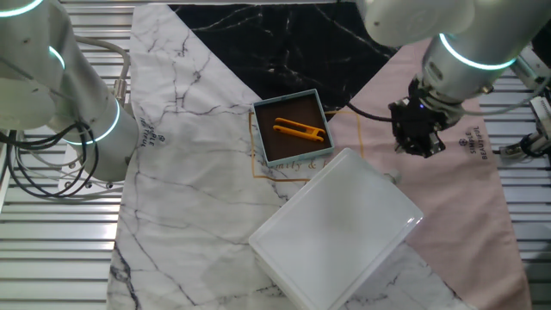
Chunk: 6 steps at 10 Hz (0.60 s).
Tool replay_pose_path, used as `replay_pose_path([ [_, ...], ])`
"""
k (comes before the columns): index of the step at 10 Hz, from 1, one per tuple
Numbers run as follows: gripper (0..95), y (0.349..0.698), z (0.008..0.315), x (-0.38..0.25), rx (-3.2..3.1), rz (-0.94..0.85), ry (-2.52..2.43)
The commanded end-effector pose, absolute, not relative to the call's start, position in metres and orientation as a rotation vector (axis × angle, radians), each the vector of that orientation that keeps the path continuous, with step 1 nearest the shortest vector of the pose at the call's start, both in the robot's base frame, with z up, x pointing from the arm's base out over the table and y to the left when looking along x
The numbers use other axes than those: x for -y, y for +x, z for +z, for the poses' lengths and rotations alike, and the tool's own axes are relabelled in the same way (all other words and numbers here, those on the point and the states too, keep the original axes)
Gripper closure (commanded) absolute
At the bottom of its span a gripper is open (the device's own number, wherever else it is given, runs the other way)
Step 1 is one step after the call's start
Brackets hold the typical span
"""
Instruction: Grasp the handle and open the drawer
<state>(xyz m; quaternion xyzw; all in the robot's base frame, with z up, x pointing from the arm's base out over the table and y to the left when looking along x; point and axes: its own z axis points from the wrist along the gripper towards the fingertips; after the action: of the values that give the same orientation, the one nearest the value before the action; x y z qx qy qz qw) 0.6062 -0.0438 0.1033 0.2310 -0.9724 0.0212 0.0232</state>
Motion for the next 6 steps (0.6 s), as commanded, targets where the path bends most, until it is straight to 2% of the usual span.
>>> replay_pose_path([
  [1,95.0,0.605,0.102,0.047,3.005,0.071,0.727],
  [6,95.0,0.603,0.094,0.071,2.959,0.074,0.799],
])
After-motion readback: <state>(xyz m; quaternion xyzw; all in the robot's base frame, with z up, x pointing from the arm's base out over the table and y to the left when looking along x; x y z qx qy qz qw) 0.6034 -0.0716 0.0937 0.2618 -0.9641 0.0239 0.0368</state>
